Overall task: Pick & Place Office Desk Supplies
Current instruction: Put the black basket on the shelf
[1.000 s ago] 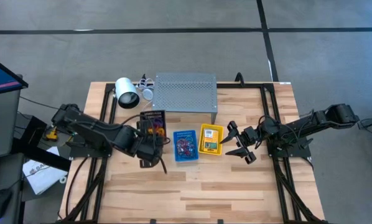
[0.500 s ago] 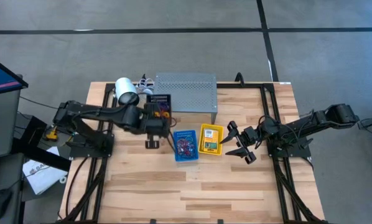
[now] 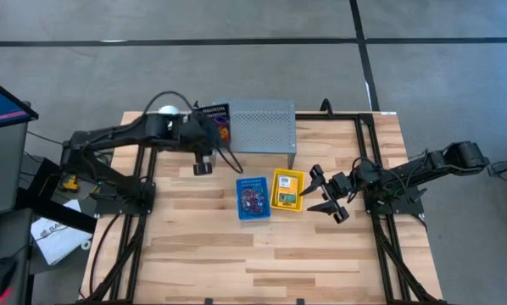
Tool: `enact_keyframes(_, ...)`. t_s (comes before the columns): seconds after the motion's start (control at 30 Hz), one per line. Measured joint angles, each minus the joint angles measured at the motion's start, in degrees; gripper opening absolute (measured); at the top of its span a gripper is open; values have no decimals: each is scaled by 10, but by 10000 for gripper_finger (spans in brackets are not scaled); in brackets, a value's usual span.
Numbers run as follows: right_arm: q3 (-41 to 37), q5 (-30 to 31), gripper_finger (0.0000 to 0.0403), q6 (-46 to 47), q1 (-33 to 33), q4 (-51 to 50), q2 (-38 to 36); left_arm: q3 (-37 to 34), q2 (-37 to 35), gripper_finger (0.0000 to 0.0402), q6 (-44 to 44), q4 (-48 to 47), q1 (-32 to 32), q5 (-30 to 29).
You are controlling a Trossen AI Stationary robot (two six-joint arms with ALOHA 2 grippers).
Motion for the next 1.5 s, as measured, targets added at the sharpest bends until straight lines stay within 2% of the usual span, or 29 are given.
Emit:
enact_keyframes(0.37, 0, 0, 223, -9, 0, 0, 0, 0, 31, 6, 86, 22, 76, 57)
enact_keyframes(0.7, 0, 0, 223, -9, 0, -1, 0, -1, 58, 6, 122, 34, 124, 59)
enact_keyframes(0.8, 0, 0, 223, -9, 0, -3, 0, -1, 61, 6, 131, 36, 139, 82)
enact_keyframes(1.5, 0, 8, 223, -11, 0, -13, 0, -2, 103, 6, 138, 32, 159, 104)
